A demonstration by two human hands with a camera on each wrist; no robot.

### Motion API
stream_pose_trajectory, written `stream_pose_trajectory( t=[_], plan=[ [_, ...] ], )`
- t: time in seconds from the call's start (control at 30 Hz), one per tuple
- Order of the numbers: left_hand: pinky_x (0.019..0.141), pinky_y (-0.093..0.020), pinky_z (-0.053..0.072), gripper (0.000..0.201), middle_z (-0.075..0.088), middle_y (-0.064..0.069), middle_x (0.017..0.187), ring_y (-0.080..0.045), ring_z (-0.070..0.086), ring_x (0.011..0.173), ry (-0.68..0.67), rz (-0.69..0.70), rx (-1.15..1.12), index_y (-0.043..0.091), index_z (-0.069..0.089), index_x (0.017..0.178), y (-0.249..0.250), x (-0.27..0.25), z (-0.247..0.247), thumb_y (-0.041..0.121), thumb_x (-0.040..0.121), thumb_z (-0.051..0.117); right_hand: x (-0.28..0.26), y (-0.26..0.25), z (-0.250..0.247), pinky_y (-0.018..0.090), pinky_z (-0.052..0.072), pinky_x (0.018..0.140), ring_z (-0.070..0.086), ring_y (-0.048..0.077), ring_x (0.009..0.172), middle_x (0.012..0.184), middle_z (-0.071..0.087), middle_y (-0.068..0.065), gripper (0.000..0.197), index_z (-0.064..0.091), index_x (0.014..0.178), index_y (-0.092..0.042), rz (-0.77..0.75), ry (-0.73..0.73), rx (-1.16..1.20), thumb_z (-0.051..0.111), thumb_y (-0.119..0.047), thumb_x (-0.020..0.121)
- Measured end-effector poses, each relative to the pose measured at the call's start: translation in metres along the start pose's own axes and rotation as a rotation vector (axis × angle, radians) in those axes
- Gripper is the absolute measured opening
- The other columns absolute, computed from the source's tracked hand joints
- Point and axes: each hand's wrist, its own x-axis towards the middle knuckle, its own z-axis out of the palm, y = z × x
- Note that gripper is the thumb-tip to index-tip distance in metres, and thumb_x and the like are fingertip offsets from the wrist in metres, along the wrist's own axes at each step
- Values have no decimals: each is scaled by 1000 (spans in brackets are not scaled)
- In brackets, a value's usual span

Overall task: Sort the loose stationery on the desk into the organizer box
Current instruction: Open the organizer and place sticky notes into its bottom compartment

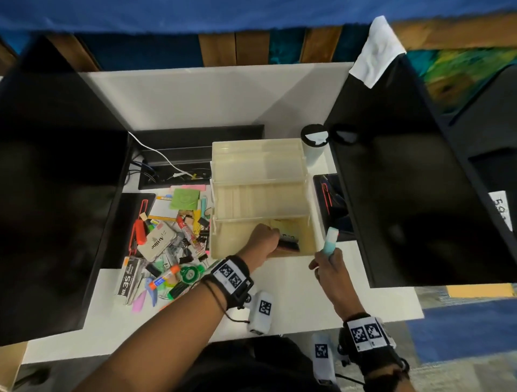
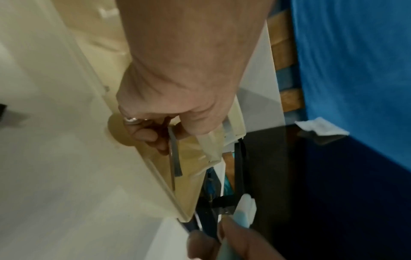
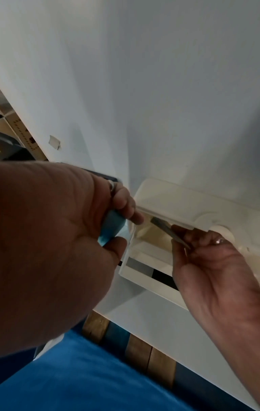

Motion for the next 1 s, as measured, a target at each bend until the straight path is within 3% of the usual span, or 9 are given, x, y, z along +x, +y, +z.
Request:
stream_pose_trajectory(
  t=[0.13,0.2,0.33,0.5,0.63,0.77,0.83,0.93,1.0],
  plan=[
    [74,-34,44,23,59,-10,104,-25,57,93,32,3,23,6,57,116,6,20,22,23,105,46,-2,9,-1,30,46,70,58,16,76,94,65,13,16,45,112,-10,-24,-39,-98,50,-25,107],
    [75,-34,46,23,62,-11,109,-25,59,96,40,-1,13,6,57,119,4,28,29,21,104,48,-5,12,-1,28,47,66,59,15,75,93,65,13,16,47,112,-12,-12,-60,-118,53,-25,106],
    [78,-34,55,17,71,-9,106,-23,66,92,97,70,99,10,67,108,-5,39,35,17,96,56,-8,12,-4,19,47,61,61,13,73,89,67,9,17,49,115,-15,-24,-77,-167,55,-28,105],
    [79,-30,50,21,73,-6,105,-23,68,96,169,169,196,9,70,109,-7,35,28,23,95,65,-2,-6,-3,27,47,67,58,15,75,87,64,7,17,53,110,-17,-50,-68,-106,48,-33,108],
    [86,-36,51,35,70,-14,114,-31,66,105,115,281,449,4,66,114,-11,23,9,34,98,65,7,-33,-1,35,43,67,50,17,71,78,55,2,18,57,102,-16,-86,-70,-22,47,-30,107],
    [88,-28,51,47,62,-10,132,-26,64,114,-28,350,526,8,61,133,-24,3,-22,38,98,67,27,-72,3,24,45,61,51,6,62,77,55,-1,17,65,112,-19,-201,-65,-28,50,-27,109],
    [93,-27,52,42,61,-3,134,-20,63,114,-76,401,544,14,60,135,-32,-10,-39,35,99,66,46,-93,5,25,47,66,55,6,68,81,61,-4,17,69,115,-22,-286,-38,-72,55,-26,106],
    [100,-27,52,35,60,0,131,-14,62,112,-87,503,561,17,62,133,-45,-28,-65,25,100,65,81,-121,8,25,50,77,62,9,87,101,69,-3,21,71,121,-20,-434,45,-116,61,-17,102],
    [94,-15,49,32,58,5,126,-7,59,107,-81,549,537,17,62,133,-53,-36,-84,24,101,64,105,-135,13,32,52,84,64,15,94,110,70,3,21,73,118,-16,-491,89,-149,62,-13,100]
  ],
)
